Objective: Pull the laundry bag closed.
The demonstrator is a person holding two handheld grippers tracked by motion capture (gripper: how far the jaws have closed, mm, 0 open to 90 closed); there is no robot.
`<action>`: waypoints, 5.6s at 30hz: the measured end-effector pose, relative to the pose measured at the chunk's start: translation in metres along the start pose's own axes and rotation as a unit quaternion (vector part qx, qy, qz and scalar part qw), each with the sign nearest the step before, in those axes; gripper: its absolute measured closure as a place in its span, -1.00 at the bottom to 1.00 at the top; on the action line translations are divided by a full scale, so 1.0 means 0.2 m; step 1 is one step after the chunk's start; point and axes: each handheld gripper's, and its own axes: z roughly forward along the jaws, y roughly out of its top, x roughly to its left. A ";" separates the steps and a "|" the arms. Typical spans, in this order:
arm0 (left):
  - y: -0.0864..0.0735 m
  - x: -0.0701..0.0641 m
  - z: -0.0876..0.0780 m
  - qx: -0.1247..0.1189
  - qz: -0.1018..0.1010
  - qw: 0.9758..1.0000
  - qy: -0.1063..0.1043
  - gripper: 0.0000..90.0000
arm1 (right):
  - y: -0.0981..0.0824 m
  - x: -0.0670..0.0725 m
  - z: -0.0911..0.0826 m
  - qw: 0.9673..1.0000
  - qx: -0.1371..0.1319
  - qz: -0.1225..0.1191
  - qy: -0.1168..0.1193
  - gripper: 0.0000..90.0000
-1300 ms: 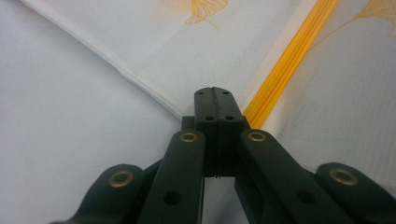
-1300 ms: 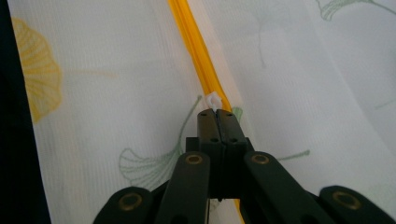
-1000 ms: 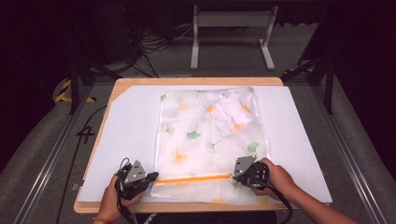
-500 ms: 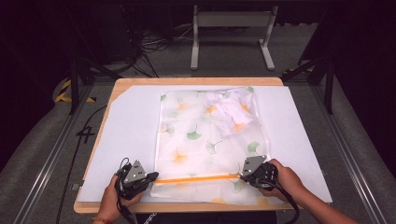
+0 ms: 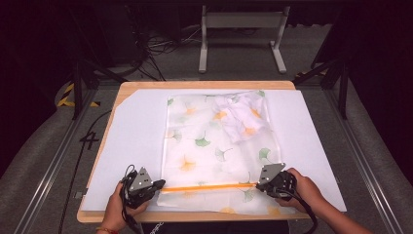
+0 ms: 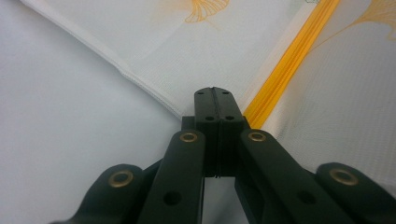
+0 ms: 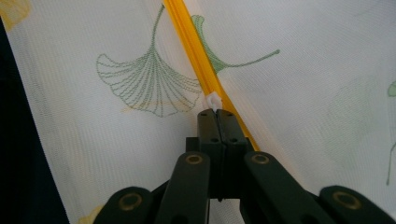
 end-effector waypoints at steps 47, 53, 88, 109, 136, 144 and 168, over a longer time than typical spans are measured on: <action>0.00 0.00 0.00 -0.001 -0.006 1.000 -0.003 1.00 | -0.23 -0.06 -0.13 0.998 0.001 0.062 -0.011 1.00; 0.00 0.01 0.00 -0.002 -0.008 1.000 -0.005 1.00 | -0.26 -0.07 -0.16 0.997 -0.001 0.069 -0.020 1.00; -0.01 0.02 -0.04 -0.010 -0.009 1.000 0.004 1.00 | -0.40 -0.07 -0.21 0.990 -0.065 0.117 -0.033 0.97; -0.03 0.08 -0.19 -0.047 -0.001 0.995 0.090 0.34 | -0.43 -0.12 -0.30 0.971 -0.175 0.127 -0.106 0.25; -0.15 0.29 -0.23 -0.119 -0.067 0.984 0.111 -0.59 | -0.64 -0.32 -0.25 0.923 -0.230 0.228 -0.208 -0.60; -0.25 0.31 -0.28 -0.155 -0.128 0.974 0.106 -0.67 | -0.74 -0.30 -0.23 0.914 -0.230 0.256 -0.213 -0.64; -0.20 0.25 -0.26 -0.130 -0.118 0.977 0.120 -0.76 | -0.70 -0.27 -0.20 0.920 -0.215 0.242 -0.219 -0.71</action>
